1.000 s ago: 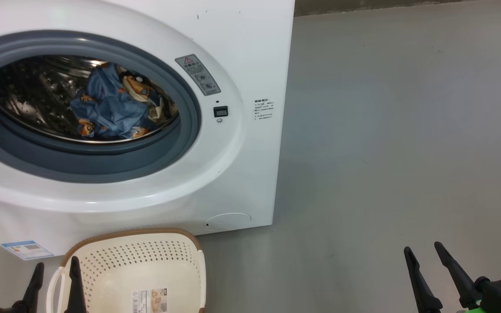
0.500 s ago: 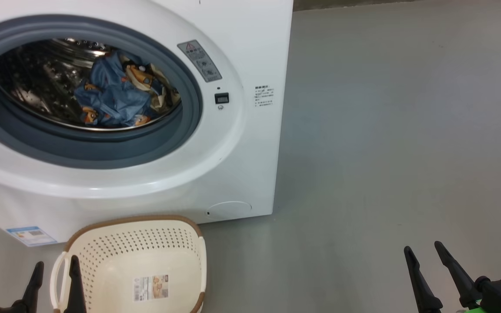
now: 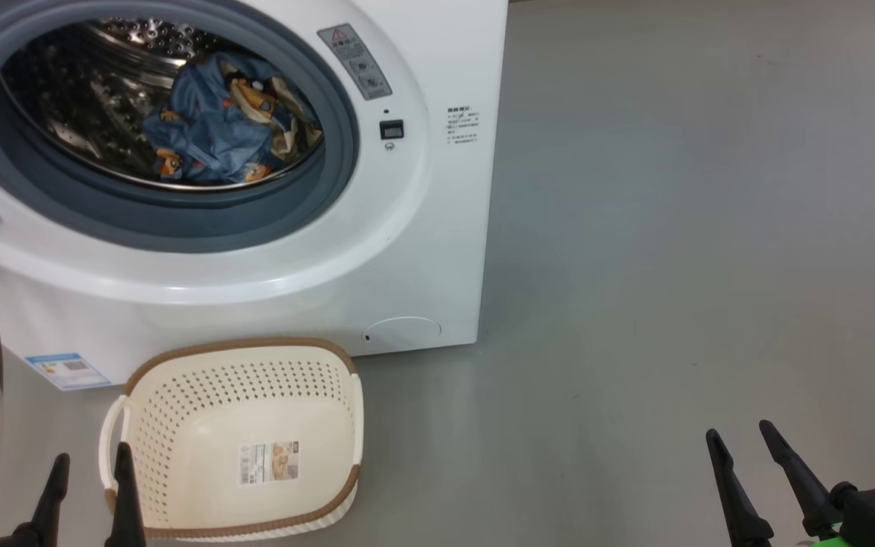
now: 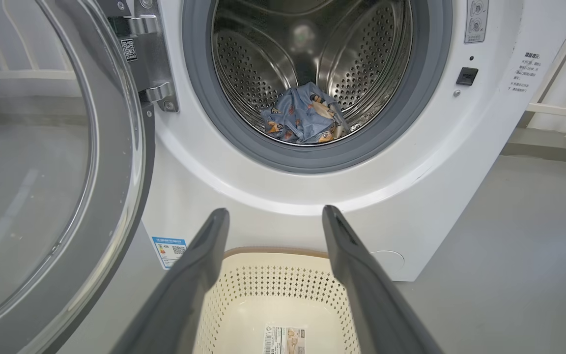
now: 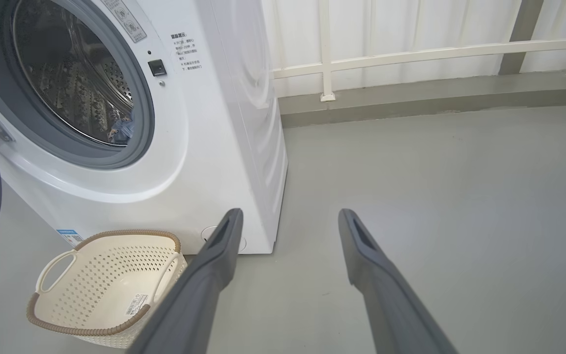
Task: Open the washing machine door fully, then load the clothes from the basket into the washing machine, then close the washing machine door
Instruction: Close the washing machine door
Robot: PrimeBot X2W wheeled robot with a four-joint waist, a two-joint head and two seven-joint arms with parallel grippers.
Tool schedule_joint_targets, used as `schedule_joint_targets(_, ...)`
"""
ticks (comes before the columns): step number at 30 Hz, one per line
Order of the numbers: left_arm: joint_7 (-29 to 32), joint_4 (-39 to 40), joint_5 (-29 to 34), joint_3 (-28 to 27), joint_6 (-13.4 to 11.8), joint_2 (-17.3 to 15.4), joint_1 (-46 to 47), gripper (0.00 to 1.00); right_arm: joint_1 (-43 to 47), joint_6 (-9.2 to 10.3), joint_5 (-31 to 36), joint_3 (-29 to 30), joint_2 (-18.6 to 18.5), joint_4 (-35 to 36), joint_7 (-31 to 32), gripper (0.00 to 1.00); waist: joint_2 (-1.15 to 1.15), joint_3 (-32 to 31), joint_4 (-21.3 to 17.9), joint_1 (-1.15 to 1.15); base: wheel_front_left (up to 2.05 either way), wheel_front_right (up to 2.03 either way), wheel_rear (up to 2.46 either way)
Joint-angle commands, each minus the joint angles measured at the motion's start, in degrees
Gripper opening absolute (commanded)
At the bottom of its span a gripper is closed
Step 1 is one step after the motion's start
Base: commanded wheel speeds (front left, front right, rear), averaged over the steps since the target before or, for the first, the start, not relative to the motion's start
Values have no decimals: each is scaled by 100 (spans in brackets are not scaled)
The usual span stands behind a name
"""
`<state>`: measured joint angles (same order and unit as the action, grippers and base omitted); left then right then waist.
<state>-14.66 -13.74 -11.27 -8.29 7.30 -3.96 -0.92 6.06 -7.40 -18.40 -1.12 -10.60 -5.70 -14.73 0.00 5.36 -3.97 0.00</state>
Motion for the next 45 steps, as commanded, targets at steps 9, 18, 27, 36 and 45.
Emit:
schedule_joint_targets(9, -34, 200, 21, -156, 19, -86, 106, 100, -108, -9, -50, -95, -67, 145, -27, 100, 0, 38, 119, 0, -9, 9, 0)
schedule_joint_targets(18, -34, 181, -25, -155, 19, 24, 118, 100, -215, -9, -42, -282, -122, 122, -27, 100, 0, 46, 503, 0, 0, 0, 0)
schedule_joint_targets(27, -34, 208, -128, -266, -38, 97, -19, 100, -503, -9, -32, -752, -294, 19, -27, 100, 0, 27, 1042, 0, 0, 0, 0)
schedule_joint_targets(36, -34, 232, -596, -81, -282, 107, -178, 100, -876, -9, -114, -1327, -510, -147, -27, 100, 0, -29, 1844, 0, 0, 0, 0)
schedule_joint_targets(45, -34, 279, -814, 106, -505, 108, -360, 100, -1078, -9, -244, -1825, -658, -326, -27, 100, 0, -123, 2599, 0, 0, 0, 0)
